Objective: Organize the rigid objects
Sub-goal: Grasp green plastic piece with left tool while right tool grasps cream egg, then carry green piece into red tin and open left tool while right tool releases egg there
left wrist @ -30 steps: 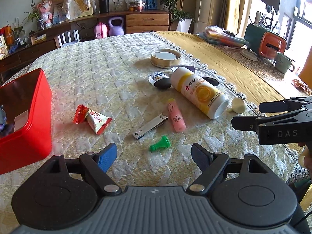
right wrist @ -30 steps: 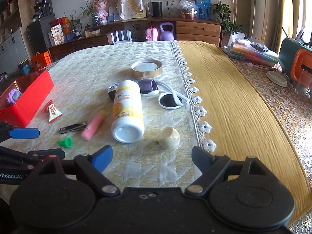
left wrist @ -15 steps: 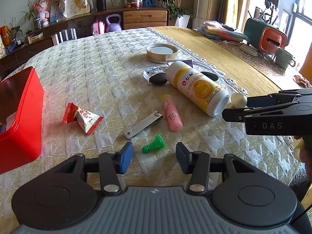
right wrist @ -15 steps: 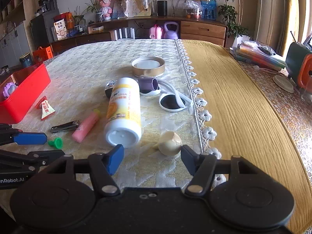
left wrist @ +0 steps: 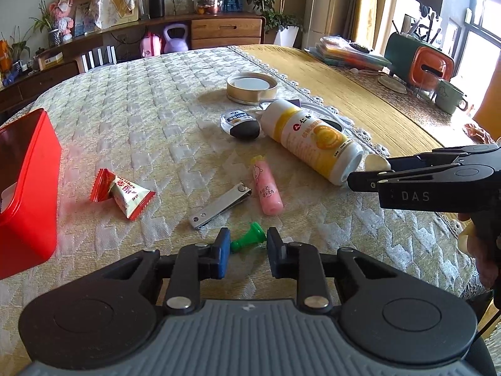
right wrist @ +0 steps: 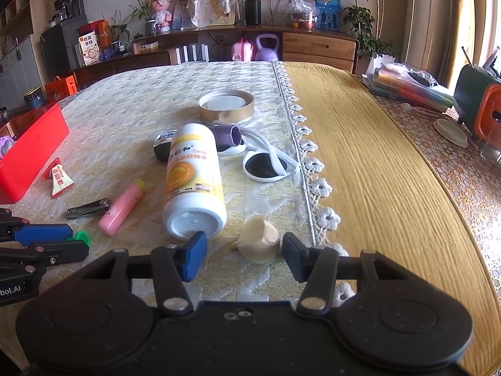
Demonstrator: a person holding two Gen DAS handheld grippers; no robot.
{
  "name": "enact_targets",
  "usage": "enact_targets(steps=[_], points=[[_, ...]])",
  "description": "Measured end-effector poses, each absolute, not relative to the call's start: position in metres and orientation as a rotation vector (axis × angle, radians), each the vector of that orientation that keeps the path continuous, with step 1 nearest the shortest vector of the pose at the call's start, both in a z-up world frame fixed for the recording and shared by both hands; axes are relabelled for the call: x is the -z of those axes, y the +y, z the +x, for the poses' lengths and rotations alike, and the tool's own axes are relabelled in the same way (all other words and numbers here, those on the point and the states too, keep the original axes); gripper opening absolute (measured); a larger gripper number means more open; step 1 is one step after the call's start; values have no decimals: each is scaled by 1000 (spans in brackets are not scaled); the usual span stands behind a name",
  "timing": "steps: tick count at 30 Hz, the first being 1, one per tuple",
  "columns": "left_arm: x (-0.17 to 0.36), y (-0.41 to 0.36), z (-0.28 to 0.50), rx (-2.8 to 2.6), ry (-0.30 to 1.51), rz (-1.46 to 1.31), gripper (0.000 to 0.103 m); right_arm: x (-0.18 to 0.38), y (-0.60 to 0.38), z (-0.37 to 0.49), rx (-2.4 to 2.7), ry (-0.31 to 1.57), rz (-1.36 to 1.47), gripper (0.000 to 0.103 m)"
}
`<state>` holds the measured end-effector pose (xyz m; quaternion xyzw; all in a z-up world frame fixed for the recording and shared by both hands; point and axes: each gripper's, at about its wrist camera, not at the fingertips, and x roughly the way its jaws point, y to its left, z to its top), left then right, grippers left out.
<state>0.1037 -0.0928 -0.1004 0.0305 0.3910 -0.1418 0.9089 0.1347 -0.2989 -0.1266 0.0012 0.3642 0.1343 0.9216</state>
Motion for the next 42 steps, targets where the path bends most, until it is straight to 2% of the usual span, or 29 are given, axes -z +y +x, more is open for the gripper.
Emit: enact_targets(steps=[3, 6, 25, 42], points=[[101, -92, 104, 293, 807, 59, 24, 126, -299, 134, -257, 742, -6, 32], [100, -92, 103, 292, 807, 62, 24, 125, -301, 132, -253, 739, 3, 28], [75, -70, 92, 265, 803, 14, 24, 73, -288, 93, -280, 668, -12, 28], [24, 7, 86, 144, 742, -36, 24, 21, -207, 82, -470, 618, -85, 28]])
